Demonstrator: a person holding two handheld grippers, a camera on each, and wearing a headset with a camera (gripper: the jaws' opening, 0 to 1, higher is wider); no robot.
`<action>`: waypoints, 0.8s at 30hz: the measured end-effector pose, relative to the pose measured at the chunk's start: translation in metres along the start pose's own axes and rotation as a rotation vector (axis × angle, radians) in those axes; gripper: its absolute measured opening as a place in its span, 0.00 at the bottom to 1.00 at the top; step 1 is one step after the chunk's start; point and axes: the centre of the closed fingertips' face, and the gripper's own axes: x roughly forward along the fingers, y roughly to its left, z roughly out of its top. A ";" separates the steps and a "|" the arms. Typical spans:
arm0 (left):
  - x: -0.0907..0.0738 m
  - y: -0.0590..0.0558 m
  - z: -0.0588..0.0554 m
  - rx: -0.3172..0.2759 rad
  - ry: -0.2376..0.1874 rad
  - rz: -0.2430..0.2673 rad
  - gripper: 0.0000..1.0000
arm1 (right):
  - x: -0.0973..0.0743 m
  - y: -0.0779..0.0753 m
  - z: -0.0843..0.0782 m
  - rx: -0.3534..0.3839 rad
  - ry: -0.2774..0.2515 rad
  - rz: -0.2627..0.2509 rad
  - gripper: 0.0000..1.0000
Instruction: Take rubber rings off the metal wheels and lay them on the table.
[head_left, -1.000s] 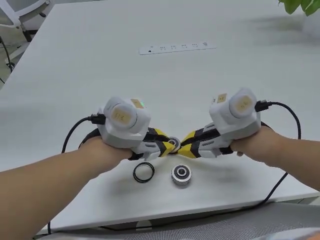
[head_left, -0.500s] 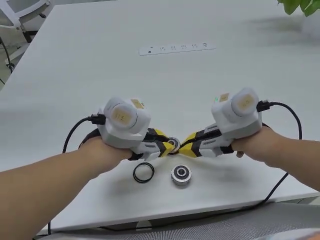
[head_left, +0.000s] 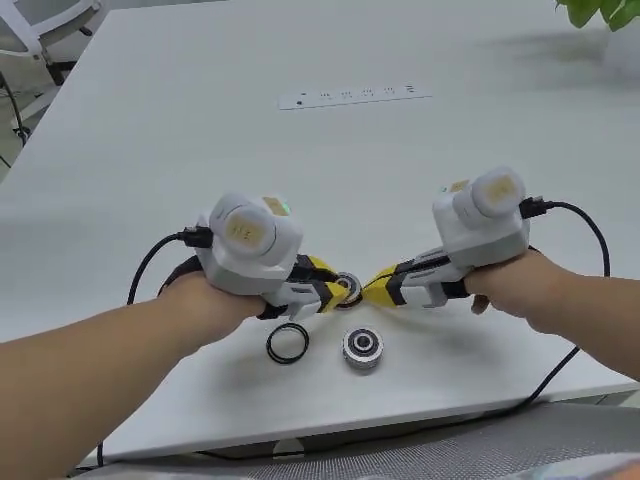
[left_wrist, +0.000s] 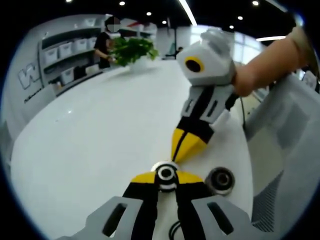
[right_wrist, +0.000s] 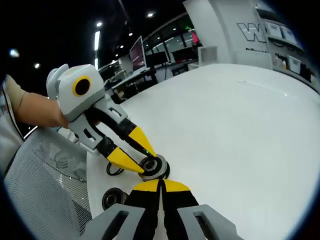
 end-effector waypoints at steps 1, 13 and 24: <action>0.000 0.000 0.000 -0.001 0.000 0.000 0.13 | -0.001 0.002 0.002 0.016 -0.015 0.012 0.00; 0.000 0.000 0.000 0.004 0.005 0.005 0.13 | -0.002 0.008 0.007 0.249 -0.078 0.053 0.00; 0.001 0.000 0.000 0.011 0.009 0.010 0.13 | -0.003 0.009 0.009 0.331 -0.093 0.072 0.00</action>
